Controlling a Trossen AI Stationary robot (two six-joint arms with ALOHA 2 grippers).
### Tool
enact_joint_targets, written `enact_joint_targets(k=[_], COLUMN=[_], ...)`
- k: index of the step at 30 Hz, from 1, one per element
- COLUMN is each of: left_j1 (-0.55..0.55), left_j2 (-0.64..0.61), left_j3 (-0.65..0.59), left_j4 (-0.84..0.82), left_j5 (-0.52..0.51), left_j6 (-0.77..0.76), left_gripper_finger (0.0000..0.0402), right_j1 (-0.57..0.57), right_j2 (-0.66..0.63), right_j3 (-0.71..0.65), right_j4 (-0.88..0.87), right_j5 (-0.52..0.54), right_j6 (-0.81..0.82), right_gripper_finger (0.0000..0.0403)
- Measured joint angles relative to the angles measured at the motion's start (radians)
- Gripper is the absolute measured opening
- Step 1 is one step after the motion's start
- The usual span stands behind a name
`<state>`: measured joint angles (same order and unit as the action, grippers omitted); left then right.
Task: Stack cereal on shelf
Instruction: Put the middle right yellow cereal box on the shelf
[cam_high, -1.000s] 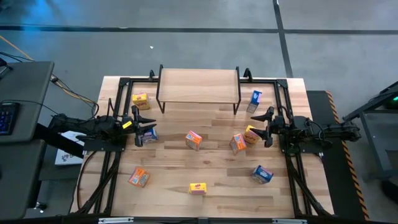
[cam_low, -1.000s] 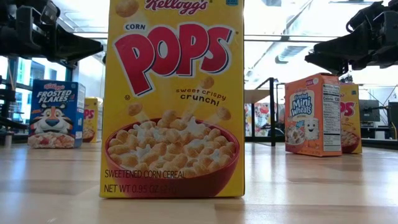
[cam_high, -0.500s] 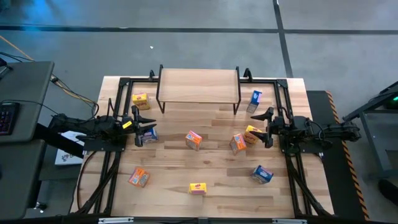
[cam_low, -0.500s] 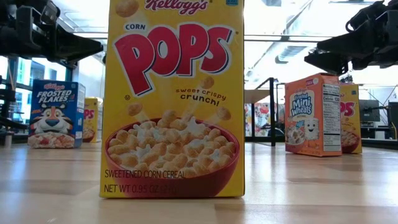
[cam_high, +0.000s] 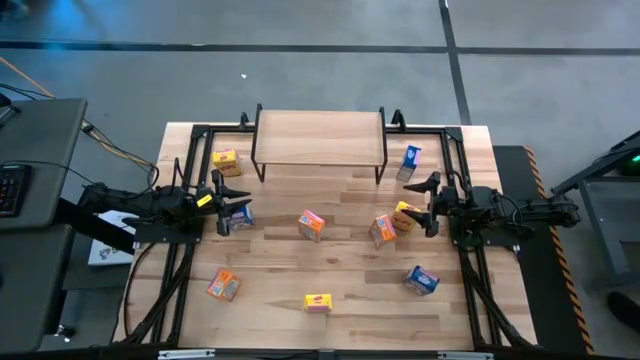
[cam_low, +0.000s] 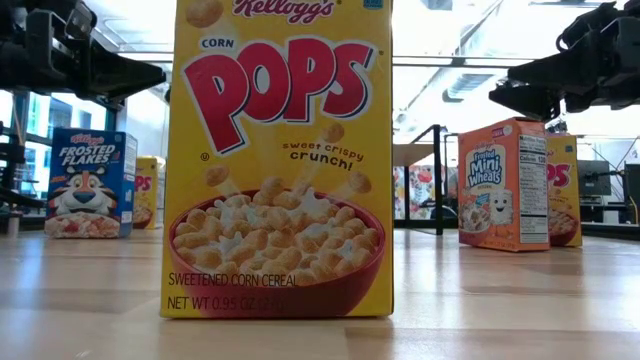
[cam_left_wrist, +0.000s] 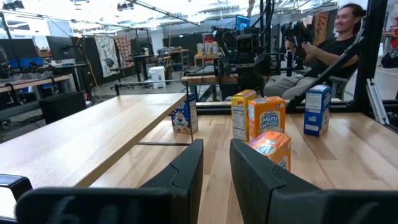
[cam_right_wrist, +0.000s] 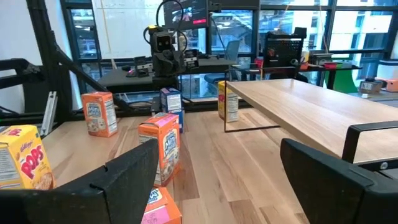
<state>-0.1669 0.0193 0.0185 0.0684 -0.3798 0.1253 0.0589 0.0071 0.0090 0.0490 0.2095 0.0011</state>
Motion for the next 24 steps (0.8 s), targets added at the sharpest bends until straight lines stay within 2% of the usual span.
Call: enact_joint_targets(k=[14, 18, 24], left_j1=[0.0, 0.0, 0.0], left_j2=[0.0, 0.0, 0.0], left_j3=[0.0, 0.0, 0.0], left_j4=[0.0, 0.0, 0.0], left_j5=[0.0, 0.0, 0.0], left_j6=[0.0, 0.0, -0.001], left_gripper_finger=[0.0072, 0.0072, 0.0072], right_j1=[0.0, 0.0, 0.0], right_j2=[0.0, 0.0, 0.0], right_j3=[0.0, 0.012, 0.128], right_j4=[0.139, 0.18, 0.127], right_j5=[-0.012, 0.022, 0.101], right_j6=[0.125, 0.133, 0.151], right_gripper_finger=[0.033, 0.033, 0.033])
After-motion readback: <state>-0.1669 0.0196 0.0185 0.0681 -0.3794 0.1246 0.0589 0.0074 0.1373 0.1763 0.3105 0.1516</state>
